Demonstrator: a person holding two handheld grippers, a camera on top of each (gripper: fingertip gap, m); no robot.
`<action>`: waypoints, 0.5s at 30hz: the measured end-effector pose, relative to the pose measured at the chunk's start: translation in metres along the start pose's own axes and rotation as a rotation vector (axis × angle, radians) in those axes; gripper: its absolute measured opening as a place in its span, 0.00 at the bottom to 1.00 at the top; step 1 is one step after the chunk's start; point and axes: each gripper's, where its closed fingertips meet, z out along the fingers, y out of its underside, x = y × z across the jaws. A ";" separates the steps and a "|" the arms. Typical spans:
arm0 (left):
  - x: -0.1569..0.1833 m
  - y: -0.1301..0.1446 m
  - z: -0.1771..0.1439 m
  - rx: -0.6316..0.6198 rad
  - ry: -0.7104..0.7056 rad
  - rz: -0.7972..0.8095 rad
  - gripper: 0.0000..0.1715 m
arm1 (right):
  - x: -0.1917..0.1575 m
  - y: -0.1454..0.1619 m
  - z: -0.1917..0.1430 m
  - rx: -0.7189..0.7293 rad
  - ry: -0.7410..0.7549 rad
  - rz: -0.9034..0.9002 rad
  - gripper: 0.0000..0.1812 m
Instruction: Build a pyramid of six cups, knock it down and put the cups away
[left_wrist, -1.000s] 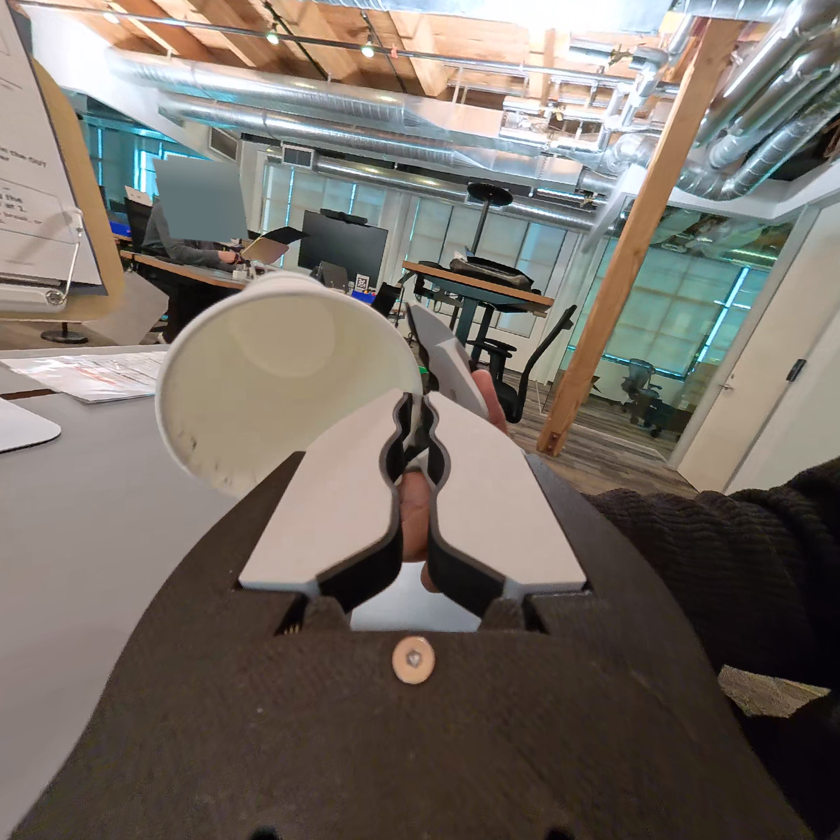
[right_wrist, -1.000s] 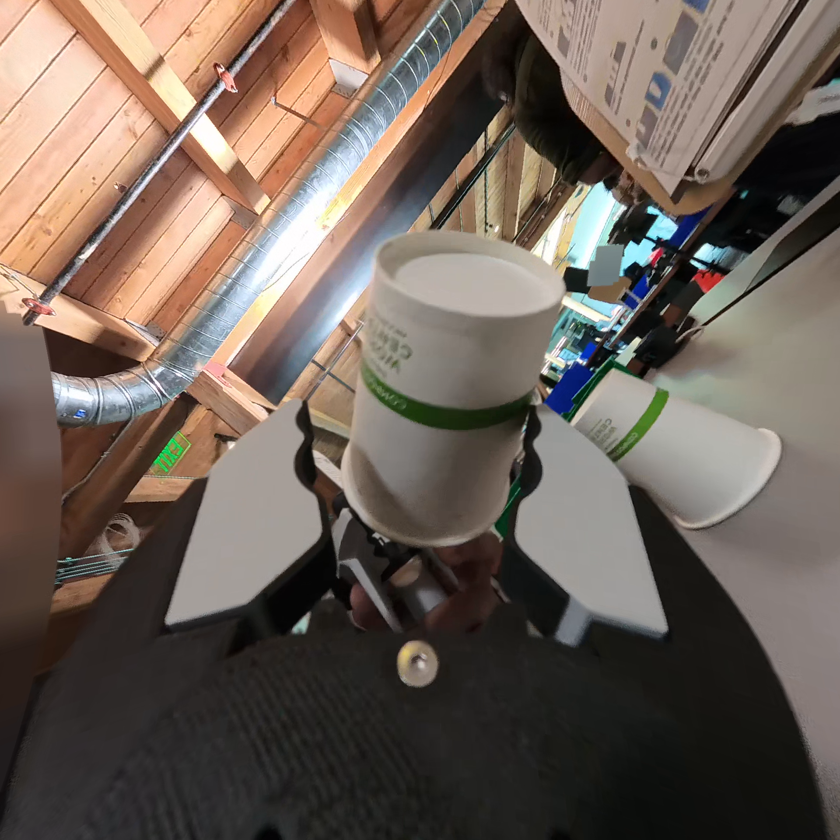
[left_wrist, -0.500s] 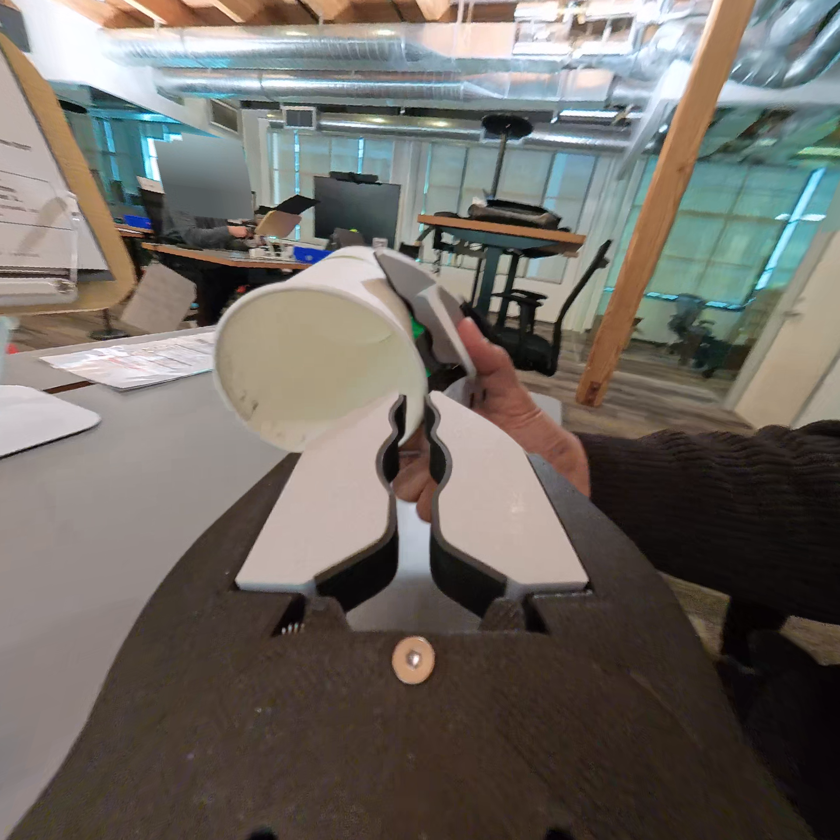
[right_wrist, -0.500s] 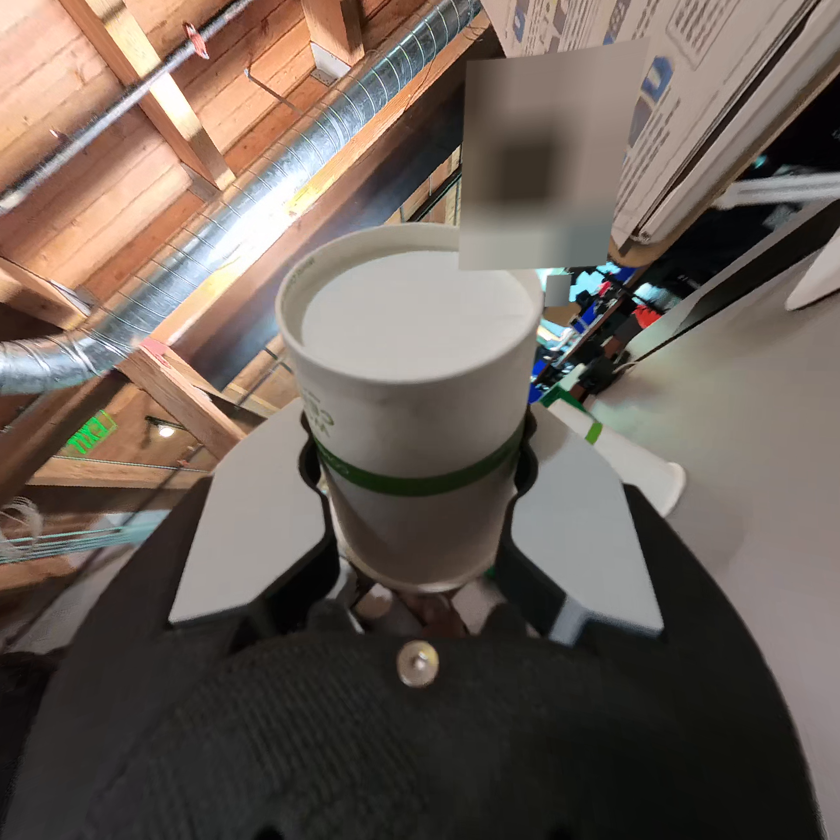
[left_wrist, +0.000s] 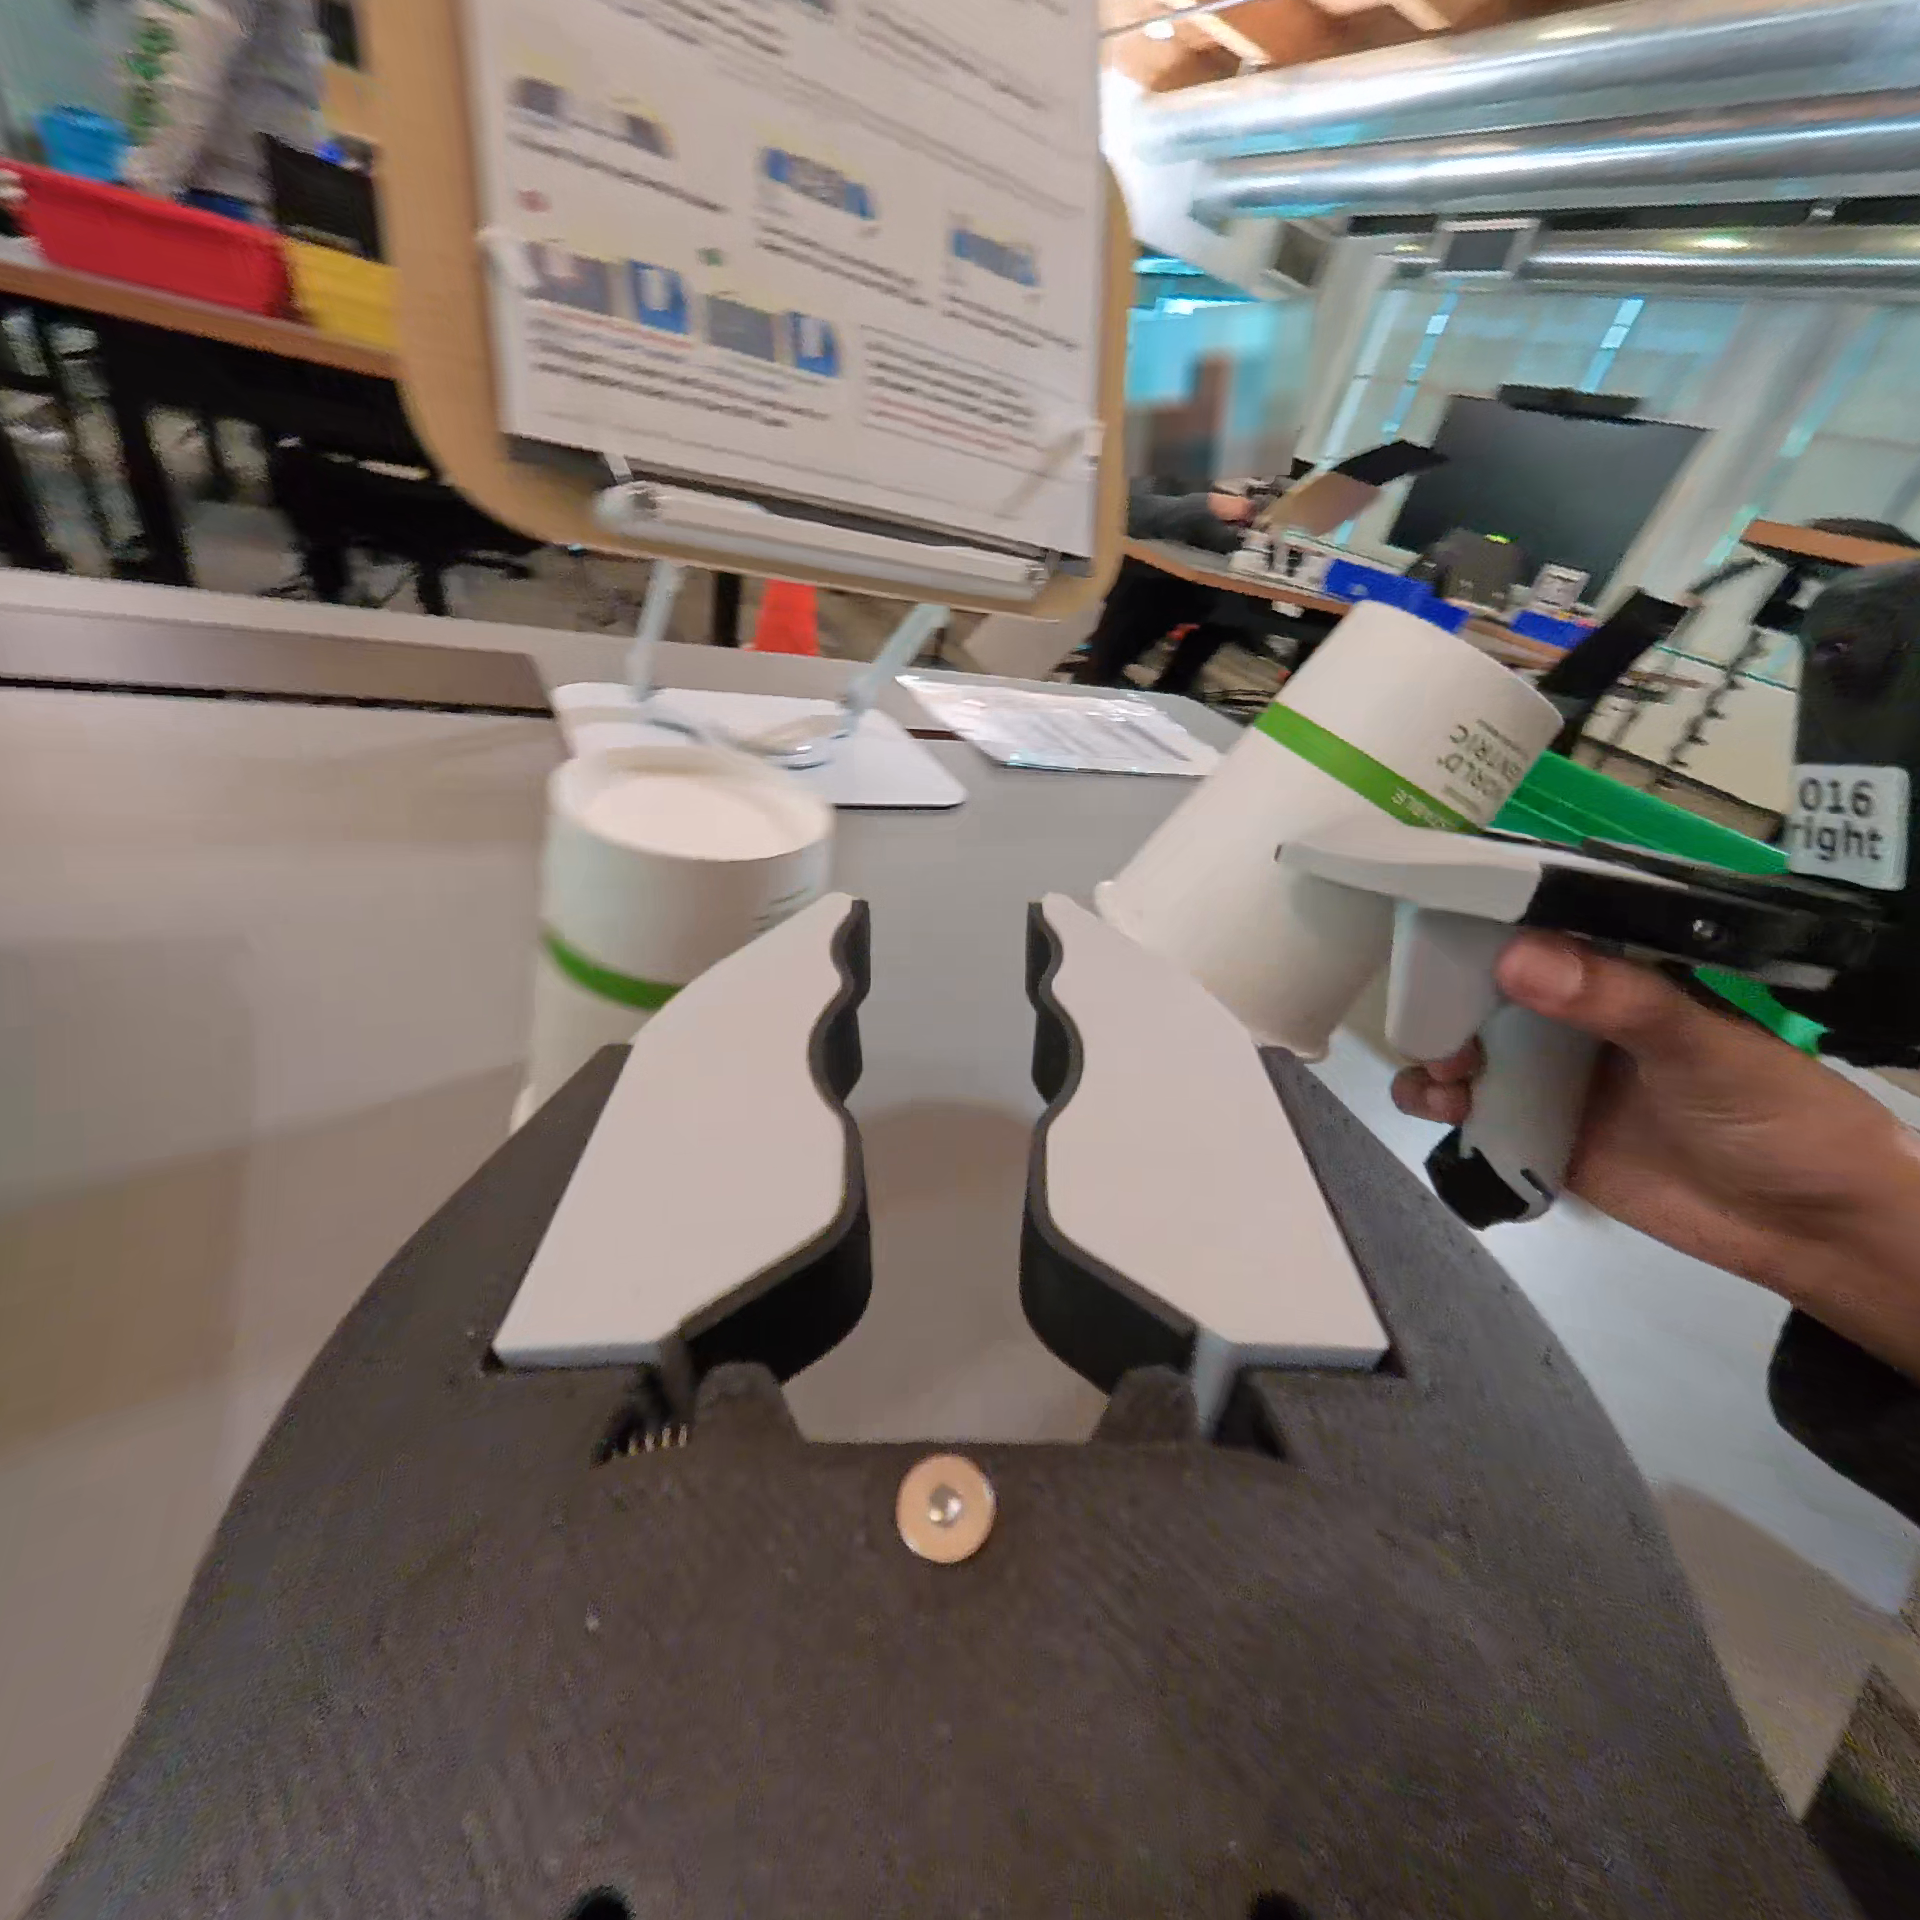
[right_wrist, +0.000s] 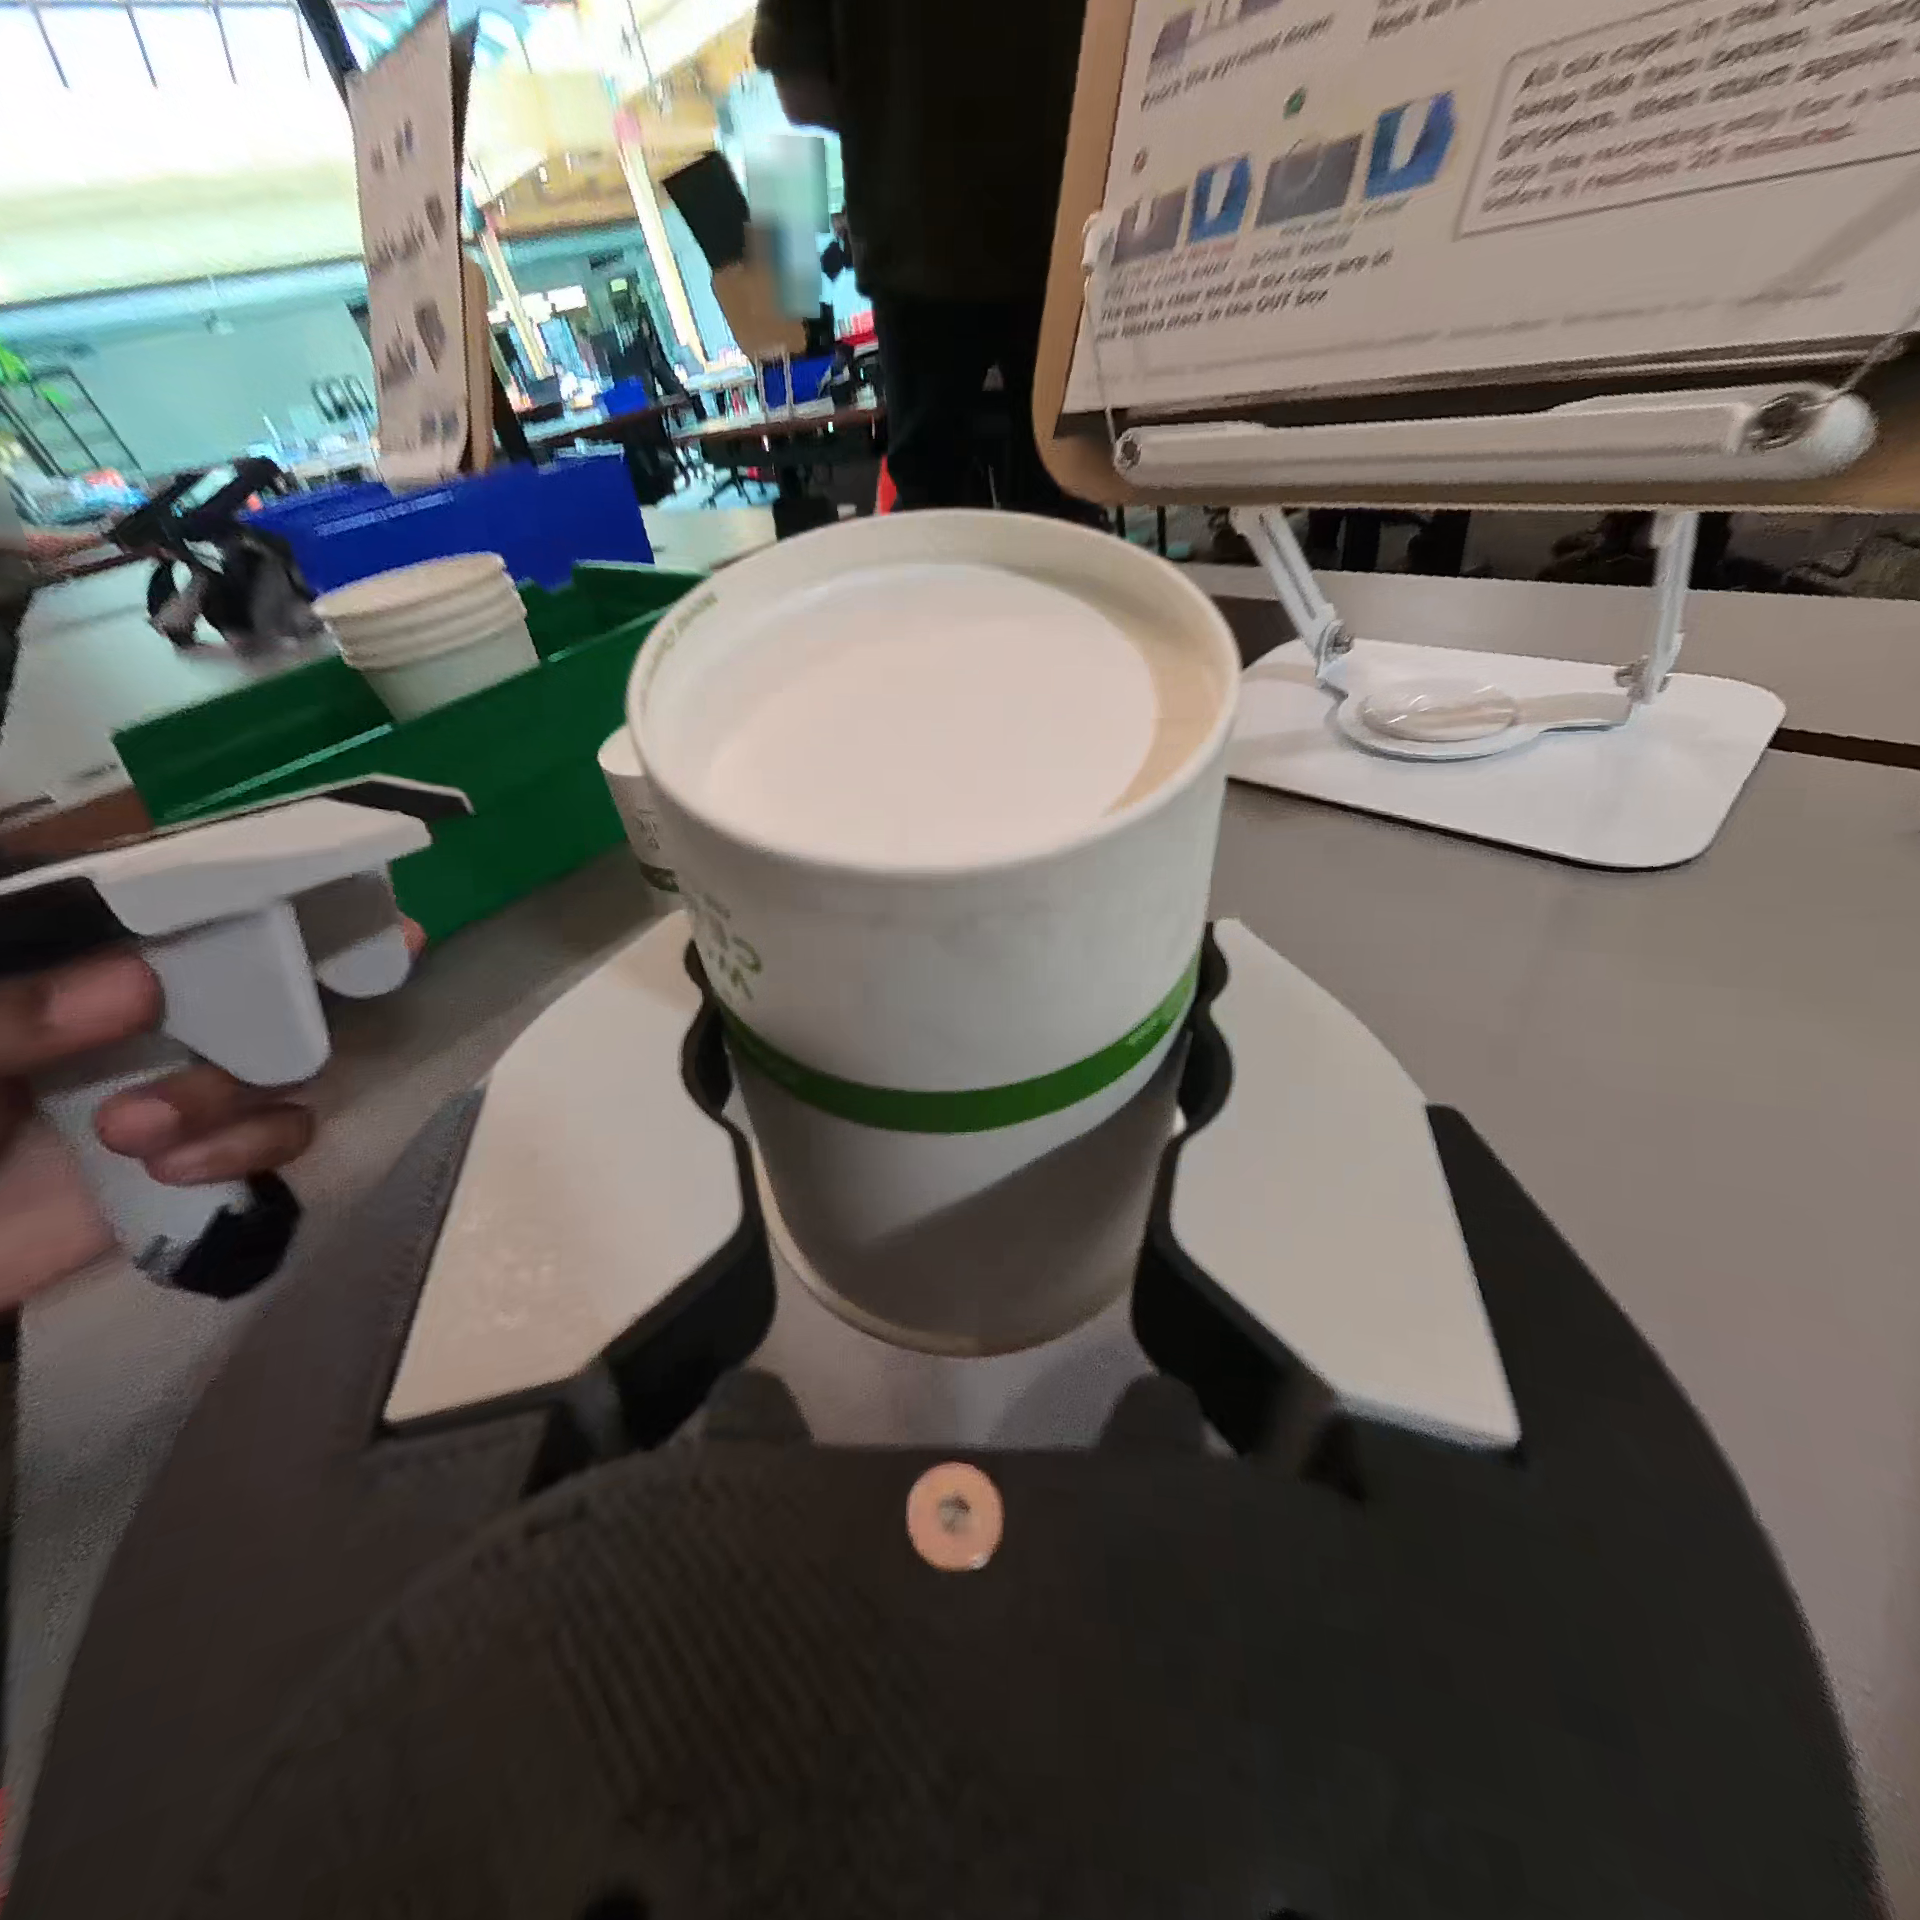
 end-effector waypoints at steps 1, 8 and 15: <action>-0.010 0.000 -0.004 -0.003 -0.032 -0.014 0.17 | -0.001 0.004 0.007 -0.025 0.001 -0.021 0.48; -0.045 0.006 -0.031 -0.026 -0.129 -0.101 0.17 | -0.006 0.041 0.046 -0.238 0.013 -0.213 0.48; -0.055 0.011 -0.046 -0.038 -0.145 -0.125 0.17 | -0.010 0.057 0.073 -0.334 -0.028 -0.239 0.48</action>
